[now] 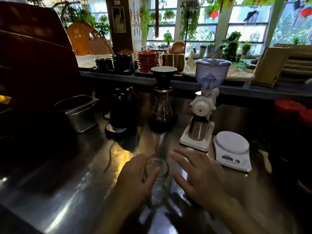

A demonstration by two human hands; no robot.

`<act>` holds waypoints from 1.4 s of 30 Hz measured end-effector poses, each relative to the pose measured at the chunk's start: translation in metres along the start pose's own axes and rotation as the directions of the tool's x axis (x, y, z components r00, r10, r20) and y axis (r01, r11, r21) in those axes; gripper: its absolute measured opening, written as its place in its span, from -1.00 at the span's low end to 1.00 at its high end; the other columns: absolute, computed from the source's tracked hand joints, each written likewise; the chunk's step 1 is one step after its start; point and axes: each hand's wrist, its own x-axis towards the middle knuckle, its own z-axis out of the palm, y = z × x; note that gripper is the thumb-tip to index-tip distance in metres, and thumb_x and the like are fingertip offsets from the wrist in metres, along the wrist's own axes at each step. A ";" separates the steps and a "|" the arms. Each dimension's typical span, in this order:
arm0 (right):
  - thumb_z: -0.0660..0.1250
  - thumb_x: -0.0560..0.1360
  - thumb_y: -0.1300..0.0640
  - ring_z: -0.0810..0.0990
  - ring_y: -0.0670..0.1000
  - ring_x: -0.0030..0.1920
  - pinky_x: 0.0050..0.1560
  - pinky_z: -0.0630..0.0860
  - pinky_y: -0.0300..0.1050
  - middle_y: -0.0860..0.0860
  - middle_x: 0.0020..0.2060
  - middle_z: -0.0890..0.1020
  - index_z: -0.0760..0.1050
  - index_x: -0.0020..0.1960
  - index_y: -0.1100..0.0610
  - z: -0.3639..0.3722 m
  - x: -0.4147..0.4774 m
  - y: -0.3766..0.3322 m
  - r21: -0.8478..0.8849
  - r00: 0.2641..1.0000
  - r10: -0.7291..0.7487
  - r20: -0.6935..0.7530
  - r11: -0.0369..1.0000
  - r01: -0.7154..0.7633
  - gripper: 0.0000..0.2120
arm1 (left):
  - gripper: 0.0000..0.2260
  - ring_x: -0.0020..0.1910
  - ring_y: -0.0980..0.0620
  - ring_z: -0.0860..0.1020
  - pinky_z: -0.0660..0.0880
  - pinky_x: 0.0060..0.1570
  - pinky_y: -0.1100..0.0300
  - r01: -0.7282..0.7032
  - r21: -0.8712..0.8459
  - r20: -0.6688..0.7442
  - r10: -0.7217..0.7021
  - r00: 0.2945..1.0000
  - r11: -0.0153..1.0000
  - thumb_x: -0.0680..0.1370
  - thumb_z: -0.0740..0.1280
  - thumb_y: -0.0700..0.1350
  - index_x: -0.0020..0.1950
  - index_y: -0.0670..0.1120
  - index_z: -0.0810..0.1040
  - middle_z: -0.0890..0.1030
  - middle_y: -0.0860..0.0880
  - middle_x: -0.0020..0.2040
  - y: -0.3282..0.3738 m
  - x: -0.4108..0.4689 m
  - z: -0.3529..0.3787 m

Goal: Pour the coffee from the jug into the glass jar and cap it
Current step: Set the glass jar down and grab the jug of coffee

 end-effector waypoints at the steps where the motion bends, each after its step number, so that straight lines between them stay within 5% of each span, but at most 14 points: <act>1: 0.18 0.47 -0.07 0.43 -0.01 0.12 0.10 0.32 -0.15 0.10 0.13 0.59 0.46 0.24 0.11 0.005 -0.002 0.000 -0.006 1.000 -0.015 0.015 1.000 0.015 -0.58 | -0.59 0.08 0.15 0.54 0.48 0.11 0.12 0.006 -0.012 0.011 -0.006 1.000 1.000 0.40 0.26 0.18 0.19 0.08 0.53 0.60 0.14 0.08 -0.003 -0.003 0.002; 5: 0.33 0.40 0.03 0.58 0.12 0.03 0.04 0.39 -0.04 0.15 0.07 0.63 0.52 0.16 0.14 0.020 -0.008 0.003 -0.056 0.996 -0.057 0.073 0.997 0.061 -0.64 | -0.57 0.24 0.10 0.45 0.38 0.25 0.12 0.012 0.061 0.036 -0.014 0.999 0.998 0.40 0.33 0.07 0.27 0.06 0.50 0.49 0.12 0.25 -0.013 -0.013 0.010; 10: 0.40 0.38 0.11 0.59 0.20 -0.01 -0.07 0.52 0.08 0.18 0.07 0.62 0.53 0.14 0.14 0.028 -0.010 0.010 -0.053 0.989 -0.052 0.136 0.997 0.059 -0.66 | -0.26 0.41 0.07 0.20 0.23 0.42 -0.02 0.127 0.107 0.121 -0.139 0.983 0.986 0.37 0.46 0.15 0.45 0.06 0.20 0.23 0.07 0.44 -0.020 -0.016 0.016; 14: 0.47 0.36 0.22 0.59 0.21 -0.04 -0.09 0.52 0.10 0.20 0.00 0.64 0.57 0.08 0.16 0.032 -0.007 0.013 -0.035 0.990 -0.058 0.129 0.997 0.063 -0.71 | -0.18 0.31 0.04 0.25 0.31 0.35 -0.06 0.203 0.079 0.130 -0.213 0.968 0.976 0.25 0.54 0.15 0.41 0.03 0.23 0.28 0.00 0.34 -0.025 -0.012 0.021; 19: 0.49 0.34 0.21 0.58 0.18 -0.10 -0.14 0.44 -0.03 0.17 -0.11 0.64 0.62 -0.05 0.15 0.033 -0.001 0.012 -0.026 0.990 -0.051 0.130 0.998 0.055 -0.81 | -0.32 0.23 0.03 0.40 0.42 0.26 -0.09 0.277 -0.022 0.171 -0.270 0.948 0.960 0.27 0.56 0.04 0.30 0.06 0.34 0.43 0.05 0.22 -0.029 -0.004 0.024; 25: 0.45 0.36 0.19 0.55 0.11 -0.23 -0.19 0.33 -0.15 0.12 -0.24 0.61 0.62 -0.20 0.18 0.029 -0.001 0.008 0.019 0.990 -0.082 0.117 0.997 0.080 -0.95 | -0.38 0.17 0.33 0.41 0.41 0.05 0.36 0.290 -0.150 0.396 -0.211 0.894 0.945 0.32 0.53 -0.20 0.16 0.29 0.32 0.44 0.28 0.13 -0.037 0.012 0.017; 28: 0.43 0.36 0.18 0.54 0.10 -0.26 -0.19 0.30 -0.17 0.11 -0.27 0.62 0.62 -0.22 0.18 0.029 -0.001 0.004 0.028 0.992 -0.082 0.099 0.996 0.080 -0.94 | -0.37 0.16 0.27 0.44 0.48 0.03 0.35 0.321 -0.168 0.508 -0.197 0.838 0.932 0.33 0.53 -0.22 0.25 0.22 0.36 0.44 0.21 0.23 -0.040 0.021 0.013; 34: 0.46 0.38 0.17 0.57 0.10 -0.16 -0.09 0.32 -0.19 0.12 -0.15 0.64 0.58 -0.12 0.17 0.028 -0.007 0.001 -0.006 0.992 -0.047 0.113 0.999 0.048 -0.88 | -0.36 0.22 0.14 0.46 0.51 0.05 0.22 0.335 -0.193 0.547 -0.182 0.817 0.922 0.34 0.52 -0.22 0.30 0.16 0.36 0.45 0.14 0.29 -0.042 0.024 0.012; 42: 0.17 0.46 -0.10 0.52 0.11 0.05 0.05 0.27 0.04 0.09 0.00 0.59 0.52 0.03 0.12 -0.002 -0.049 0.018 -0.016 0.963 0.257 -0.075 0.966 -0.259 -0.66 | -0.39 -0.03 0.52 0.49 0.44 -0.11 0.56 0.302 -0.253 0.527 -0.131 0.840 0.919 0.34 0.48 -0.37 0.24 0.08 0.38 0.49 0.23 0.15 -0.038 0.024 0.012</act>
